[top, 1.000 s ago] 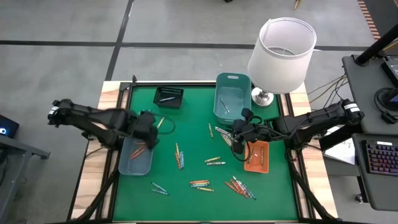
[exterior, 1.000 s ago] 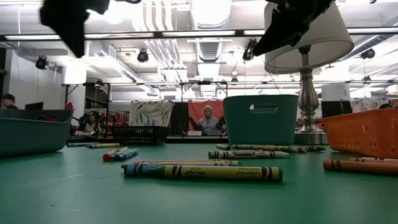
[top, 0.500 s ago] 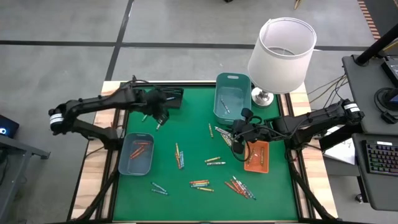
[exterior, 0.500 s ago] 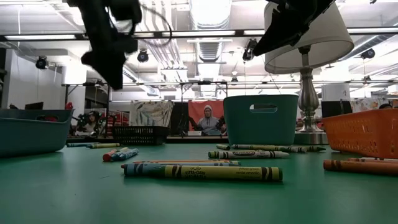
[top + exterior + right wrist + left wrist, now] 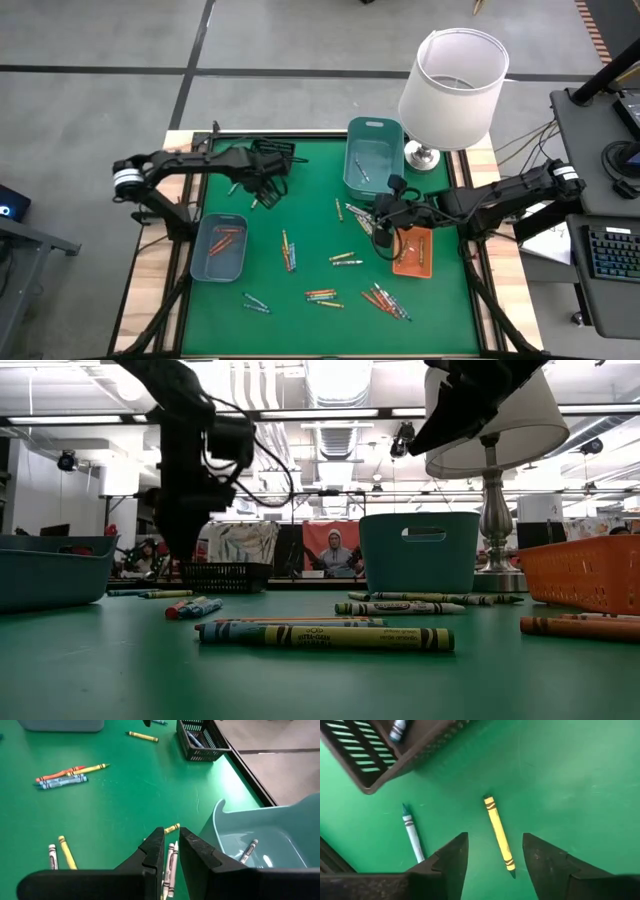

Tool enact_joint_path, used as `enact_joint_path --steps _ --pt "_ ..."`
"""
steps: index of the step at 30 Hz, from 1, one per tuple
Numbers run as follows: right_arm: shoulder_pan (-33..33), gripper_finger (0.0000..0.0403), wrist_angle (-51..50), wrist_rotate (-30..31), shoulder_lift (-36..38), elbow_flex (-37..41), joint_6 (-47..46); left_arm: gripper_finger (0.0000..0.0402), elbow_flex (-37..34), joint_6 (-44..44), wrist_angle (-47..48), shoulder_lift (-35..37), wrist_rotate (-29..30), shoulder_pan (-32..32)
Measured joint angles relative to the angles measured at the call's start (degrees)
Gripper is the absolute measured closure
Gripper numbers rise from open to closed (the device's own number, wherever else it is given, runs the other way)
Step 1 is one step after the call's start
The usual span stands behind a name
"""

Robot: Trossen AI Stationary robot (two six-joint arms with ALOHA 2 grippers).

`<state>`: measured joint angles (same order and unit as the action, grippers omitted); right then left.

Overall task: Sort crayons
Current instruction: Put the green crayon into the orange bin

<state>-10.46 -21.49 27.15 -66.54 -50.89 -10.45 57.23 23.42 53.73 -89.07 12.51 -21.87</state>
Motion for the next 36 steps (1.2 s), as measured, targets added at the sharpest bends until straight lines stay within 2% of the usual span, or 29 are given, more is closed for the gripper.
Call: enact_joint_path --steps 12,23,29,36 --pt "0.0 0.0355 0.0 -0.1 0.0 1.6 -0.9 0.0228 -0.2 0.2 -4.5 -8.2 0.5 0.0" --pt "0.0 0.0355 0.0 -0.1 0.0 1.6 -1.6 0.0258 -0.5 0.2 -6.8 -11.0 3.0 0.0" --pt "0.0 0.0355 0.0 -0.1 0.0 1.6 -1.7 0.0291 -1.0 0.0 -8.1 -11.5 2.4 0.1" --pt "0.0 0.0355 0.0 -0.1 0.0 1.6 -2.0 0.0369 -1.1 0.0 -8.7 -11.2 1.4 0.1"
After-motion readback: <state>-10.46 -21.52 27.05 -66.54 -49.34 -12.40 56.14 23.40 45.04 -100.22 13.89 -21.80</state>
